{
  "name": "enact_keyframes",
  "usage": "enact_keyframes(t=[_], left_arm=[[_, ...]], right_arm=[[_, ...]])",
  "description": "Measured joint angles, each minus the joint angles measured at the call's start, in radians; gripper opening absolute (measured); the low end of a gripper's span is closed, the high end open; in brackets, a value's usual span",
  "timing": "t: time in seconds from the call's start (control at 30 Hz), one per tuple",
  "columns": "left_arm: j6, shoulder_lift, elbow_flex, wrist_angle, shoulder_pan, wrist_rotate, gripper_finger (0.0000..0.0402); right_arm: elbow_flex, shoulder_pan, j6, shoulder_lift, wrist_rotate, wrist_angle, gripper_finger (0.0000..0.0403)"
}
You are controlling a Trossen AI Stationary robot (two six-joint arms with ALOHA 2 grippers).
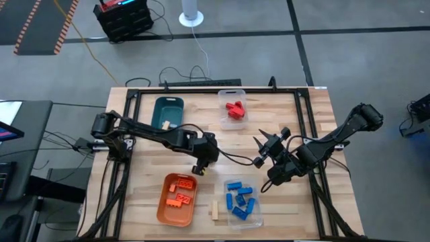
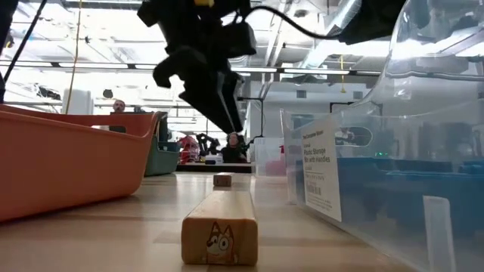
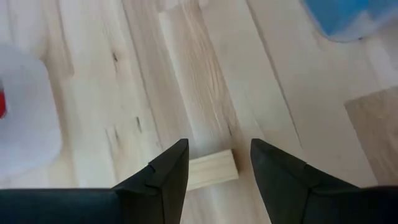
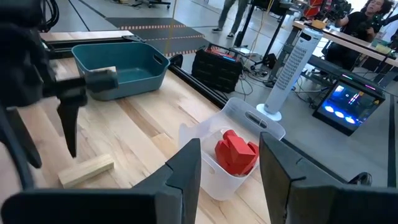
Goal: Sort blocks
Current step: Put the brown wooden block into the blue bin
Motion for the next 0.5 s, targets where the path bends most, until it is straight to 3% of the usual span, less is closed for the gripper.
enact_keyframes(t=[0.2,0.5], left_arm=[[0.007,0.008,0.000,-0.002,0.002,0.001,0.0169],[0.574,0.021,-0.004,-0.043,-0.005,-0.021,0.0169]], right_arm=[[0.000,0.000,0.000,0.000,0.000,0.000,0.0136],[0.000,0.000,0.000,0.000,0.000,0.003,0.0136]])
